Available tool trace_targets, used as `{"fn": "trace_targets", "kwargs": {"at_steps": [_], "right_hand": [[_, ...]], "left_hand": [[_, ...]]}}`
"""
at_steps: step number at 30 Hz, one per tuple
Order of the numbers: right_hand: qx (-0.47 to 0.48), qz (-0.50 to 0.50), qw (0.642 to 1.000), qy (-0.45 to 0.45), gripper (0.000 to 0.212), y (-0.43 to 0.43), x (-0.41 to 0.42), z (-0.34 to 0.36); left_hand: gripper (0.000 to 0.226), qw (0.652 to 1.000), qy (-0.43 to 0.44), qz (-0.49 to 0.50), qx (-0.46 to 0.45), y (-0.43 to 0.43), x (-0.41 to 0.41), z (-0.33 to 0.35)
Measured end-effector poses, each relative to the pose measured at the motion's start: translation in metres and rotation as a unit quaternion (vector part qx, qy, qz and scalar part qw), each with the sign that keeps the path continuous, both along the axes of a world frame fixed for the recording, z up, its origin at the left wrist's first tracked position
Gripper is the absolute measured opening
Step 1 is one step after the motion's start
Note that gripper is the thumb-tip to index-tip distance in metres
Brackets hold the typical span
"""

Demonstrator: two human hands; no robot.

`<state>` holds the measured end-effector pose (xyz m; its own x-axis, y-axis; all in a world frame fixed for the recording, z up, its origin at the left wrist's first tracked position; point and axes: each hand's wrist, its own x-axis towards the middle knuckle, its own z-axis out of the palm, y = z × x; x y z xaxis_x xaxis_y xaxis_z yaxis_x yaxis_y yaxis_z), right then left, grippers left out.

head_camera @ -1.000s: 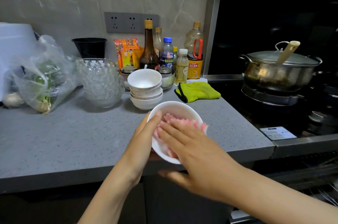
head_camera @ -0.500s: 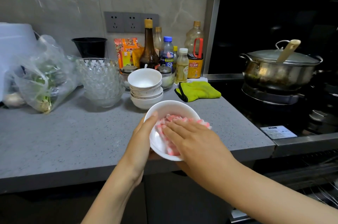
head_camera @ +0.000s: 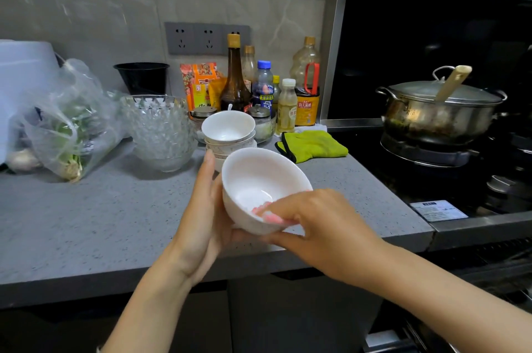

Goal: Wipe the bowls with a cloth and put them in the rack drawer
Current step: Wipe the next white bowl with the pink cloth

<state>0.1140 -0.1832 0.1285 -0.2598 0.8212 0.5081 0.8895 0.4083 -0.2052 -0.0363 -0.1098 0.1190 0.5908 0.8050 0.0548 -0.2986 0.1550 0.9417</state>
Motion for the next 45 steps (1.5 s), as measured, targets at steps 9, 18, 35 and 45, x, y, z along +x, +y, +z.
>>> {"fn": "trace_targets", "kwargs": {"at_steps": [9,18,35,45], "right_hand": [[-0.209,0.144,0.789,0.560,0.023,0.005,-0.004,0.027],[-0.231,0.123,0.714,0.650,0.089,0.021,0.003,0.013],[-0.053,-0.029,0.749,0.660,0.043,0.022,0.024,0.006],[0.176,0.000,0.984,-0.021,0.051,0.033,0.009,-0.010]], "left_hand": [[0.052,0.989,-0.130,-0.032,-0.066,0.011,0.021,-0.013],[0.051,0.945,-0.258,-0.041,-0.197,0.015,0.027,-0.007],[0.033,0.944,-0.233,0.130,-0.193,0.018,0.022,0.007],[0.044,0.963,-0.183,0.127,-0.151,0.004,0.034,0.003]]}}
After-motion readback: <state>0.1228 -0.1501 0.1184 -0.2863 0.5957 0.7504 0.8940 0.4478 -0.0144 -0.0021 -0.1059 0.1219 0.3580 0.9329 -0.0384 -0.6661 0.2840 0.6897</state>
